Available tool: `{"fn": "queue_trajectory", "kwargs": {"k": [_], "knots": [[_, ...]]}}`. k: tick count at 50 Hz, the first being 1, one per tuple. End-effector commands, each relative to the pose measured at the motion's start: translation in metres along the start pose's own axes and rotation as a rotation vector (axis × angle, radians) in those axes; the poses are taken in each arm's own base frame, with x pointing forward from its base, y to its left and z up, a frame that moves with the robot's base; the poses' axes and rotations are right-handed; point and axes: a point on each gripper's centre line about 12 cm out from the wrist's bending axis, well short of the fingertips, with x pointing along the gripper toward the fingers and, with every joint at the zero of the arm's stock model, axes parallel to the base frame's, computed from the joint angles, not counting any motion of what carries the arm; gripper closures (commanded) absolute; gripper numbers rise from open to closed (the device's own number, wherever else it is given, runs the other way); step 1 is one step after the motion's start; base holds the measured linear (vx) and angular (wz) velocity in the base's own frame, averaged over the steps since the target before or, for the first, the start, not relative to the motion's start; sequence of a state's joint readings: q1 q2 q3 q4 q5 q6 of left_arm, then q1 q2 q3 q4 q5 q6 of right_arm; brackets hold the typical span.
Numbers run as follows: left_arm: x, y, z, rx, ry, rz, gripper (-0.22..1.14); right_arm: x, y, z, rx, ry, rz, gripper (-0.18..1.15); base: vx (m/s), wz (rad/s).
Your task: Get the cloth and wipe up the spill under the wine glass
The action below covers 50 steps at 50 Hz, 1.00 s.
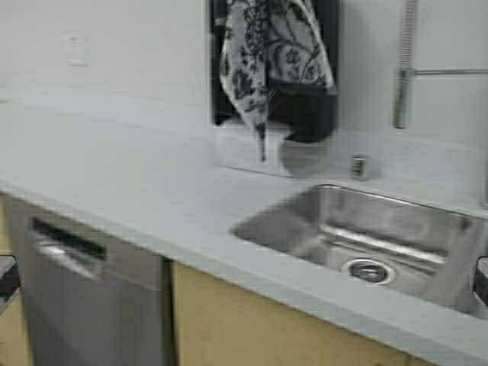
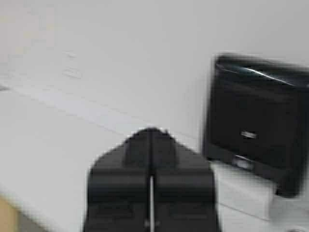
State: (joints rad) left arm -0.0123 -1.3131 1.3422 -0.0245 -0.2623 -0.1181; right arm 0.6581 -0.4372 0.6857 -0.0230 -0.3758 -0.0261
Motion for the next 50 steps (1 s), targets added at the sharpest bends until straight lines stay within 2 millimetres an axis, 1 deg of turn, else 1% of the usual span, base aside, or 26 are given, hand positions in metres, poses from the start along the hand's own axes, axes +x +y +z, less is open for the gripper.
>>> {"fn": "queue_trajectory", "kwargs": {"k": [1, 10, 21, 27, 32, 39, 44, 50], "knots": [[0.002, -0.001, 0.01, -0.007, -0.02, -0.001, 0.88, -0.006, -0.003, 0.005, -0.015, -0.019, -0.009, 0.91, -0.09, 0.5], [0.002, -0.001, 0.01, -0.007, -0.005, 0.0, 0.88, -0.013, -0.02, -0.013, -0.05, 0.015, -0.061, 0.91, -0.08, 0.48], [0.002, -0.001, 0.01, -0.007, -0.005, 0.0, 0.88, -0.014, -0.028, -0.013, -0.051, 0.001, -0.088, 0.91, -0.07, 0.48], [0.003, -0.001, 0.01, -0.007, -0.002, 0.001, 0.88, -0.016, -0.044, -0.018, -0.049, 0.015, -0.137, 0.91, -0.05, 0.41], [0.004, -0.001, 0.009, -0.004, 0.006, 0.002, 0.88, -0.016, -0.06, -0.031, -0.05, 0.05, -0.184, 0.91, -0.03, 0.37], [0.006, -0.001, 0.007, -0.003, 0.024, 0.004, 0.88, -0.018, -0.075, -0.052, -0.038, 0.108, -0.232, 0.91, -0.02, 0.37], [0.012, 0.0, 0.002, -0.001, 0.058, 0.009, 0.88, -0.015, -0.082, -0.06, -0.028, 0.133, -0.251, 0.91, -0.01, 0.39], [0.018, 0.0, -0.002, 0.005, 0.094, 0.014, 0.88, -0.017, -0.092, -0.065, -0.027, 0.146, -0.281, 0.91, 0.0, 0.4]]}}
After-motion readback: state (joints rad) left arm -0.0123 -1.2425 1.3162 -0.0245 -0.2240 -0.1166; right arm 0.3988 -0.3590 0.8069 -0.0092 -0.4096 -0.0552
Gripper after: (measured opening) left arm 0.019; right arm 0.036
